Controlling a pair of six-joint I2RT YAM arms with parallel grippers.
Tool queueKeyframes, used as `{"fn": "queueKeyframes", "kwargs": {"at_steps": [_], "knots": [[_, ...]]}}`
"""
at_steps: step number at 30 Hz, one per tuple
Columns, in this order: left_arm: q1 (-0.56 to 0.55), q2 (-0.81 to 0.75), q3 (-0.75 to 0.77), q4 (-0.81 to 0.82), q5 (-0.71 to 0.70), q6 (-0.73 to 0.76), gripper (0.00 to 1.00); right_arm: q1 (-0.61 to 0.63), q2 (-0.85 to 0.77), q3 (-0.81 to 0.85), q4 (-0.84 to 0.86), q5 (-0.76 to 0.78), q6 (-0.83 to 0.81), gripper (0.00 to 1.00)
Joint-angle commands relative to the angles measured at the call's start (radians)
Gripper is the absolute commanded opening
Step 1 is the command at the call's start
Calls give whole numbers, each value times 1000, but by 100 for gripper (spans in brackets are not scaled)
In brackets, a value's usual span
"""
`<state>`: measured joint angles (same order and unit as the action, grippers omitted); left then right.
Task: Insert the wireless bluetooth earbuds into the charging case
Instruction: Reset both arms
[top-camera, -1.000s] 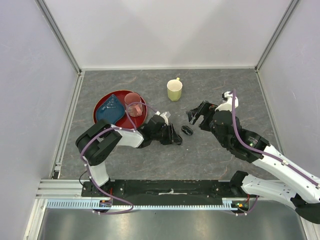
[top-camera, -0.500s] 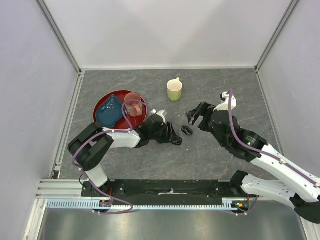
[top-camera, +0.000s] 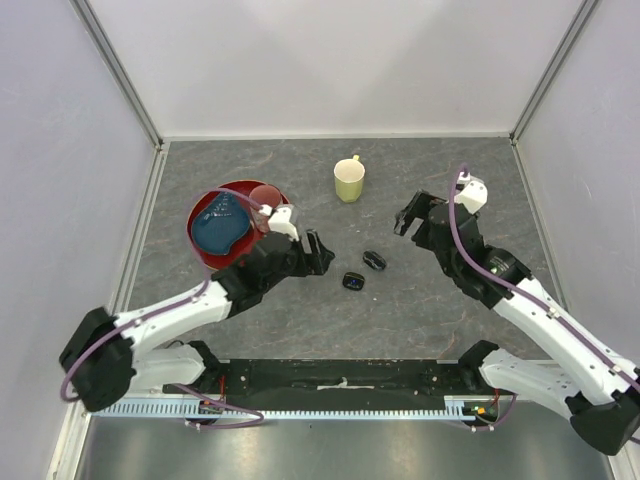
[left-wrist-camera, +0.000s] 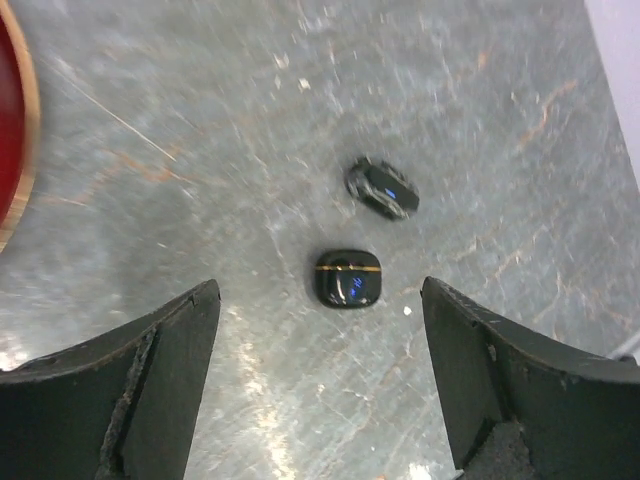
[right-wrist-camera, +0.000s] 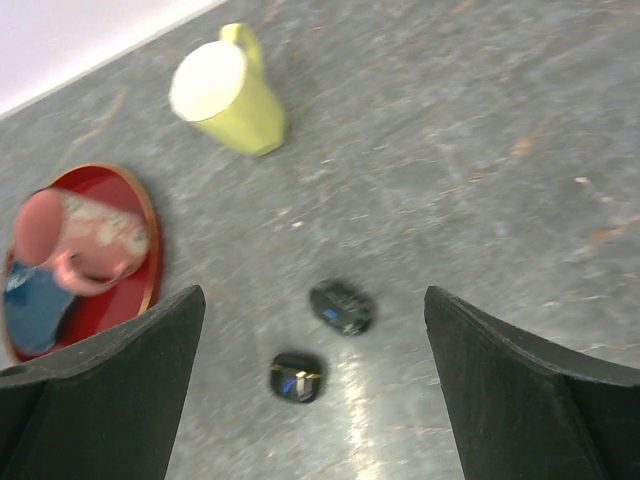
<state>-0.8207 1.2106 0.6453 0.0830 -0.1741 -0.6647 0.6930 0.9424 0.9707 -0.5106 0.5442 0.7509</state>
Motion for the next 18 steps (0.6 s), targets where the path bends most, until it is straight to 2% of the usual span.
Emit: {"fn": "queueKeyframes", "kwargs": {"at_steps": [1,5,10,18], "knots": [[-3,-170,-38,-74,-173,129,88,-184,38,-39,-26,-114,-80,98],[-3,-270,-33,-189,-88,215,89,-337,76,-82,-11,-203,-139,98],[-3,-325,-39,-278,-44,194,90,-472,110,-156,53,-279,-205,98],[-3,-379,-29,-301,-57,168,90,-552,180,-201,125,-306,-232,98]]}}
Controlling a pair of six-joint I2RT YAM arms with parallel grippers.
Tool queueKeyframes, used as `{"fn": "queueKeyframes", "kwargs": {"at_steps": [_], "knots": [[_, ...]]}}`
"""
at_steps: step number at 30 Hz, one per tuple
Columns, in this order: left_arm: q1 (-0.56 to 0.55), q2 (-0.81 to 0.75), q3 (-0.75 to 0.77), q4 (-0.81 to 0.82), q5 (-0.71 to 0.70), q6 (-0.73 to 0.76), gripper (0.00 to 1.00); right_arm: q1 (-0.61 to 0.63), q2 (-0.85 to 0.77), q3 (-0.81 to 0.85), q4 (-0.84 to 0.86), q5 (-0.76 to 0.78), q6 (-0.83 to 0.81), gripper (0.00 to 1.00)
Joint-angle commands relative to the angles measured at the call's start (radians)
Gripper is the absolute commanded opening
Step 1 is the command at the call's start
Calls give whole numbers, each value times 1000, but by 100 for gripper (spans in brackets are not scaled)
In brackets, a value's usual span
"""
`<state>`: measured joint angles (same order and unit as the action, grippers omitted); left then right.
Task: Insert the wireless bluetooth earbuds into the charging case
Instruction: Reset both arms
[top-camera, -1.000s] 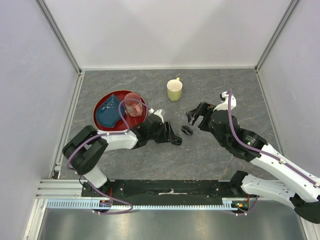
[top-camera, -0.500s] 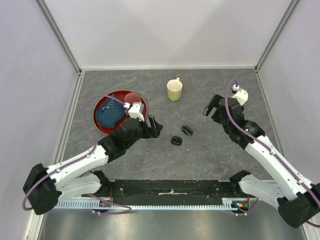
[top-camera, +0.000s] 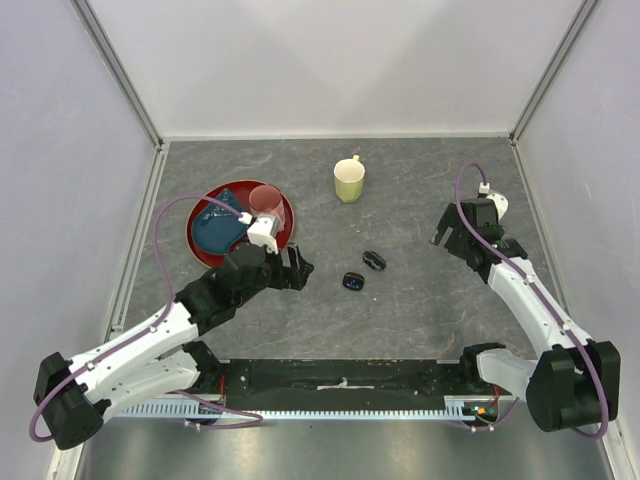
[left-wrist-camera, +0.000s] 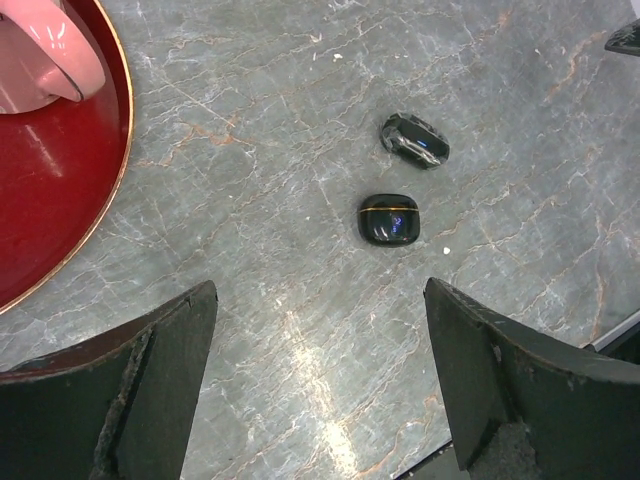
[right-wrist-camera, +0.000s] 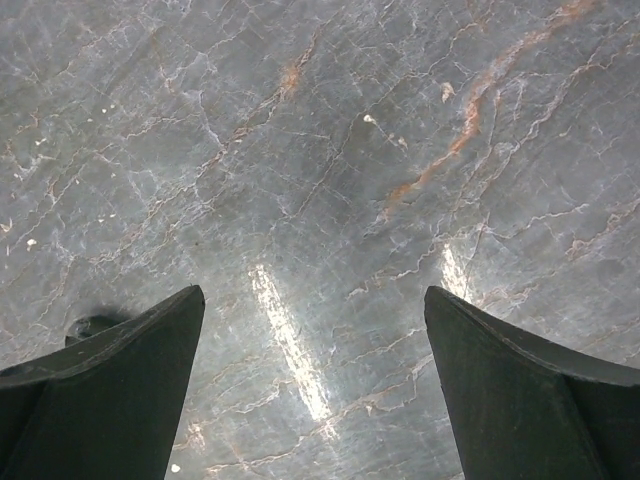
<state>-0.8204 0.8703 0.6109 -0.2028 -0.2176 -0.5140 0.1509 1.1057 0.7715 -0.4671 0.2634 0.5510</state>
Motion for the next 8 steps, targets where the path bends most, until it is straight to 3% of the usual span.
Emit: {"fn": "queueKeyframes", "kwargs": {"at_steps": [1,8], "knots": [[-3,-45,3,-18,-17,25,90,-10,22,0,88,-20,-33,98],[-3,-108,-13,-24,-89,54,90,-8,-46,-64,189,158,-89,98]]}}
